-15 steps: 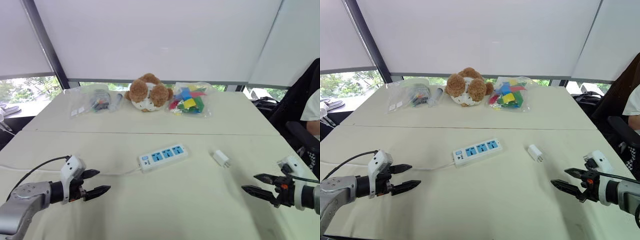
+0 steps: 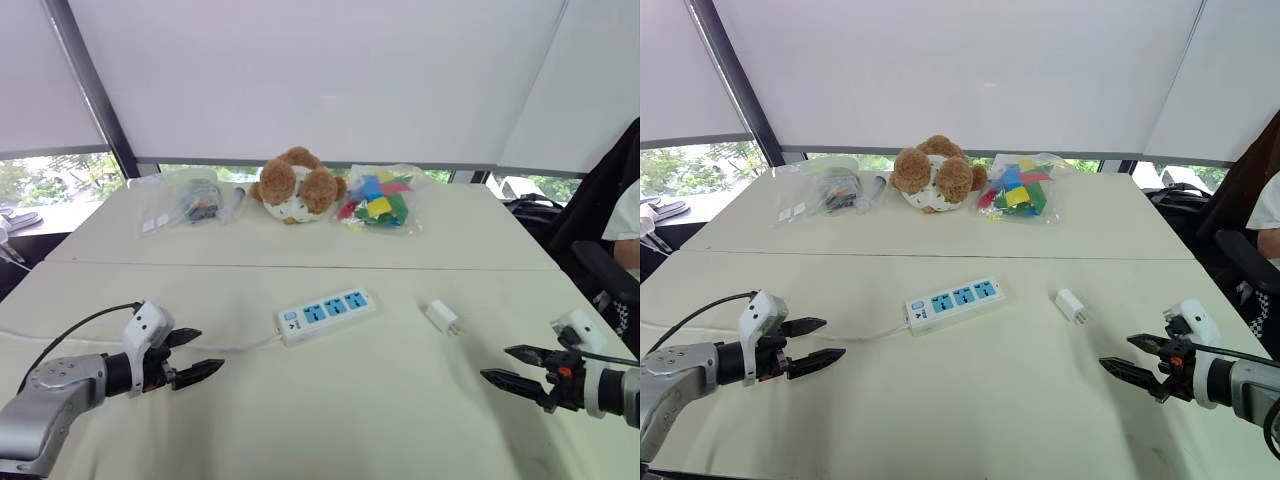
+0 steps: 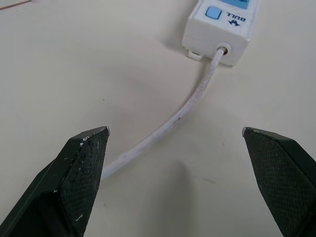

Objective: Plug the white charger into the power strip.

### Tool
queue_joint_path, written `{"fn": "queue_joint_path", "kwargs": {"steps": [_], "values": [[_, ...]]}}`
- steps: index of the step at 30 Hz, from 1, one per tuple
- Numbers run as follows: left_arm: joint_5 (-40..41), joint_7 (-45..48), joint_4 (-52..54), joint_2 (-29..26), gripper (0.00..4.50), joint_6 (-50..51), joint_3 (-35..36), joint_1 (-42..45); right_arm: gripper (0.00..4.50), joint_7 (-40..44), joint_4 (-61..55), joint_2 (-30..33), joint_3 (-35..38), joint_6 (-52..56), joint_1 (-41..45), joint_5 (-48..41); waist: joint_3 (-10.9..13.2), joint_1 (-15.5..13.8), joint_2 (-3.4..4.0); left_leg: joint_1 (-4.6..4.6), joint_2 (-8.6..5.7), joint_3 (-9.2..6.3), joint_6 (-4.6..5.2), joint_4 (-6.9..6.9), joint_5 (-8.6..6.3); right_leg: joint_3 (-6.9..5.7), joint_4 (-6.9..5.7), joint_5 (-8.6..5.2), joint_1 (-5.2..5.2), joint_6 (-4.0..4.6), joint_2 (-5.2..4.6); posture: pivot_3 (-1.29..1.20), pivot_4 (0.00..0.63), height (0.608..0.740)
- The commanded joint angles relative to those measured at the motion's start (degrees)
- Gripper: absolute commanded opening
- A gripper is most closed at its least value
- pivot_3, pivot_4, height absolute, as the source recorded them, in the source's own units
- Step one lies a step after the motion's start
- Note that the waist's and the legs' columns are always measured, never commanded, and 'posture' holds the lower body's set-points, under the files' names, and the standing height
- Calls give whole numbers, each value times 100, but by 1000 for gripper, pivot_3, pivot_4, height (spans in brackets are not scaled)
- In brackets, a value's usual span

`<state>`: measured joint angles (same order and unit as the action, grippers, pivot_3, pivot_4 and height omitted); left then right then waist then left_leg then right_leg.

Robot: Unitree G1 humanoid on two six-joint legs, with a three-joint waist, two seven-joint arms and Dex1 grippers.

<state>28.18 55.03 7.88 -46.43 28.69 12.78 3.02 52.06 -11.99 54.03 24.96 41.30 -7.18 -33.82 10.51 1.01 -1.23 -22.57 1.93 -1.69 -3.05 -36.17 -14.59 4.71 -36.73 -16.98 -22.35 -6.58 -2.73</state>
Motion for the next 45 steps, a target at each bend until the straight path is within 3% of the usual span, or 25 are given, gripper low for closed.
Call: {"fn": "queue_joint_path", "kwargs": {"steps": [1, 11, 17, 22, 27, 32, 40, 42, 44, 45], "values": [[25, 83, -16, -73, 4477, -52, 86, 103, 4296, 16, 0, 10, 55, -54, 88, 22, 0, -1, 0, 1, 0, 0, 0, 0, 0, 0, -2, 0, 0, -1, 0, 0, 150, 739], [-181, 380, -322, -194, 4477, -293, -123, 455, 4296, 68, 108, 47, 18, -55, 193, 104, 0, -5, 0, 4, 0, -1, 0, -4, 0, 0, -13, 0, -1, -1, 3, 0, 150, 739], [-445, 1221, -950, -208, 4477, -678, -852, 1578, 4296, 65, -303, 170, 28, 658, 896, -505, 0, -8, 0, 6, -1, -2, 0, -13, 1, 0, -28, -2, 0, 4, 5, 0, 150, 739], [-850, 1761, -1999, 359, 4477, -1490, -1555, 2519, 4296, -166, -825, 129, -201, 1359, 1620, -1045, -3, -12, 3, 6, -1, -7, 0, -10, 1, -4, -32, 6, 0, -12, 7, 0, 150, 739], [-1259, 1930, -3204, 1168, 4477, -2402, -1959, 3095, 4296, -444, -1122, 51, -380, 1607, 1781, -1178, -2, -27, 2, -8, -2, -14, 1, -8, 0, -10, -35, 6, -10, -21, 8, 0, 150, 739], [-1505, 1824, -4122, 1743, 4477, -3086, -2003, 3390, 4296, -645, -1404, 41, -312, 1784, 1682, -1317, -2, -29, 2, -65, -4, -27, 2, -35, 1, -19, -45, 12, -49, -32, 7, 0, 150, 739], [-1620, 1553, -5284, 2306, 4477, -3933, -1798, 3739, 4296, -787, -1505, 158, -194, 1945, 1653, -1416, -2, -29, 2, -79, -6, -28, 17, -102, -8, -16, -57, 24, -40, -50, 6, 0, 150, 739], [-1608, 1601, -5426, 2368, 3932, -4054, -1767, 3773, 4500, -762, -1462, 218, -171, 1964, 1677, -1416, -3, -42, 4, -78, -6, -28, 17, -104, -8, -16, -57, 24, -37, -50, 6, 0, 150, 739], [-1621, 1655, -5535, 2408, 3093, -4148, -1734, 3798, 4500, -741, -1398, 302, -166, 1992, 1757, -1434, -3, -45, 3, -79, -6, -29, 17, -104, -8, -16, -57, 25, -36, -51, 6, 0, 150, 739], [-1646, 1655, -5572, 2427, 2978, -4187, -1734, 3811, 4500, -734, -1357, 336, -157, 2012, 1812, -1458, -3, -41, 4, -79, -7, -29, 17, -104, -8, -16, -57, 25, -36, -51, 6, 0, 150, 739]]}}
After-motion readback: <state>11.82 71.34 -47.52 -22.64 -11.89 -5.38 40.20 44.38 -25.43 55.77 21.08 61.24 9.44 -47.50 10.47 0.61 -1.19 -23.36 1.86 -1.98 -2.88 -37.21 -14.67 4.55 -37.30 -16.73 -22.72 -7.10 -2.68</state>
